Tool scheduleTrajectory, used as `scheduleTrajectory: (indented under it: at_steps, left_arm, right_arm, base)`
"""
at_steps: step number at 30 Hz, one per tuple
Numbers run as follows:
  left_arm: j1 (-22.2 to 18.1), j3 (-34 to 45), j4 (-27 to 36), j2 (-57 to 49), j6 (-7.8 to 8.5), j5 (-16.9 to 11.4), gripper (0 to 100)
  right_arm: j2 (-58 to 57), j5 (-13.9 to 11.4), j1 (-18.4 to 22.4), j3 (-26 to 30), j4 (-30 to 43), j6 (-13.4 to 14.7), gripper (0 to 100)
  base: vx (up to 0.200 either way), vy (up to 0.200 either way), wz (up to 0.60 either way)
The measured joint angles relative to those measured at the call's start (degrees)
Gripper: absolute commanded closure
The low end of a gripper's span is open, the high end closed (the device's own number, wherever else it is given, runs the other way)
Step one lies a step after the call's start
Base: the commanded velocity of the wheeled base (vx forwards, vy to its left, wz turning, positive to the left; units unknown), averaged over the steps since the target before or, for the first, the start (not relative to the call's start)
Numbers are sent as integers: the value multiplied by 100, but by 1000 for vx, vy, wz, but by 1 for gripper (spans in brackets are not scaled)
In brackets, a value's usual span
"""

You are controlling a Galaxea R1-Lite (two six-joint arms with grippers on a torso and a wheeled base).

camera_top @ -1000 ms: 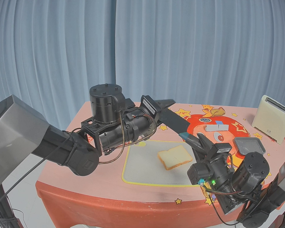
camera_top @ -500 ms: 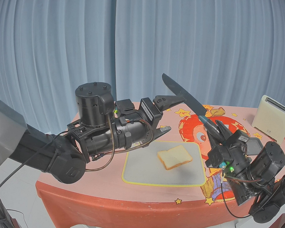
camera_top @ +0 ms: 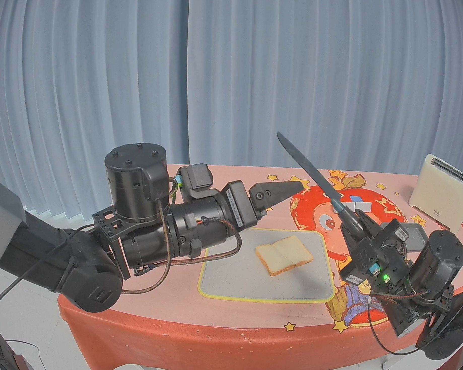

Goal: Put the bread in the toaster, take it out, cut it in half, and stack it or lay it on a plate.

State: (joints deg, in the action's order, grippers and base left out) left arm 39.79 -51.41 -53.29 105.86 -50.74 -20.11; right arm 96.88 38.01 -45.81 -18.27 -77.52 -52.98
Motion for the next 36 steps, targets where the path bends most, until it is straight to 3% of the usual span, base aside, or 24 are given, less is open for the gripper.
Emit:
scheduleTrajectory:
  at_steps: [4,8,11,14,16,20,22,25,32,36]
  left_arm:
    - [52,111,-2,-85,87,9,0]
    - [73,177,-11,-165,139,9,0]
    - [83,243,-57,-239,183,6,0]
    - [83,373,-116,-350,358,2,0]
    - [83,508,-154,-429,631,2,0]
    - [89,814,-193,-540,1548,4,0]
    - [94,940,-208,-567,1814,11,0]
    - [94,1106,-227,-597,2053,13,0]
    - [76,1243,-238,-664,2154,24,0]
    - [72,1269,-238,-713,2170,33,0]
  right_arm:
    - [-433,-2,69,-283,1438,100,100]
    - [-831,-9,113,-785,2856,445,100]
    - [-1069,-24,127,-1253,3978,968,100]
    - [-1242,-55,130,-1751,5021,1680,100]
    - [-1339,-110,141,-2099,5661,2260,100]
    - [-1477,-350,202,-2693,6841,3205,100]
    - [-1526,-495,262,-2888,7259,3591,100]
    - [-1603,-911,369,-3148,7597,4007,100]
    - [-1687,-2225,878,-3541,7714,4675,100]
    - [-1731,-3380,1145,-3613,7831,5044,100]
  base:
    - [0,0,0]
    - [0,0,0]
    - [0,0,0]
    - [0,0,0]
    - [0,0,0]
    - [0,0,0]
    - [0,0,0]
    - [0,0,0]
    - [0,0,0]
    - [0,0,0]
